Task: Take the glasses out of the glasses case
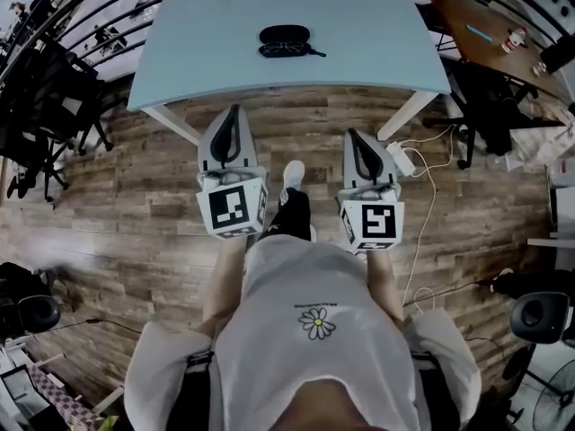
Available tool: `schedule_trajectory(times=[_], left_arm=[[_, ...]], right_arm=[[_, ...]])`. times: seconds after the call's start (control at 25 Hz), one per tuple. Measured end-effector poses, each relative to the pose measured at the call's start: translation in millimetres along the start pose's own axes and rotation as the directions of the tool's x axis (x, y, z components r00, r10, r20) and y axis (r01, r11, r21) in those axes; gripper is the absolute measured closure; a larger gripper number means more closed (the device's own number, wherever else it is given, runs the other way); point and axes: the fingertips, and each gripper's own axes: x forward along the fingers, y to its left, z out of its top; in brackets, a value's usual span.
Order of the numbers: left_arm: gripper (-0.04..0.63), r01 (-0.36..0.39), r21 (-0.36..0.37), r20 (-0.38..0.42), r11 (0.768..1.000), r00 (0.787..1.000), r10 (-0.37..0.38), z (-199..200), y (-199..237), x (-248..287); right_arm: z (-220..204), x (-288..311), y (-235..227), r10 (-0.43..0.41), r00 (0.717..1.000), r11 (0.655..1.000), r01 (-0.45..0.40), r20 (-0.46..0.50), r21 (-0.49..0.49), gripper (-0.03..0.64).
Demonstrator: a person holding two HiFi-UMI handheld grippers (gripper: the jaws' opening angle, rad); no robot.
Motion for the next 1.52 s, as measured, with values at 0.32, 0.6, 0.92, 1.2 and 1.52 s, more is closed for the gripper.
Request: schedule_trajectory(times=[0.32, 0.6, 0.92, 1.2, 1.52], left_arm=[[0.578, -0.019, 0.008, 0.043, 1.000, 0.999, 0.019, 5.6, 2.5, 28.4], [0.578, 0.003, 0.020, 0.034, 1.000, 0.999, -0.004, -0.2, 2.8, 63.1], [0.578, 0.056, 0.031, 0.007, 0.998, 0.998, -0.057, -22.1, 4.8, 126.4], [0.578, 0.109, 0.025, 0.011, 0.994, 0.994, -0.109, -30.8, 19.4, 222.6], [0.578, 0.213, -0.019, 0.007, 0.977, 0.977, -0.213, -56.2, 33.5, 332.2]], right_arm=[[-1.1, 27.4, 4.0, 0.053, 0.999, 0.979, -0.052, 0.002, -0.199, 0.607], [-12.4, 56.2, -3.0, 0.030, 0.998, 0.964, -0.044, -0.057, -0.263, 0.607], [-28.3, 113.2, -26.5, 0.004, 0.996, 0.966, -0.027, -0.087, -0.258, 0.607], [-29.1, 194.7, -67.8, -0.077, 0.992, 0.959, 0.046, -0.103, -0.280, 0.607], [-21.0, 321.8, -108.2, -0.090, 0.992, 0.976, 0.071, -0.085, -0.205, 0.607]])
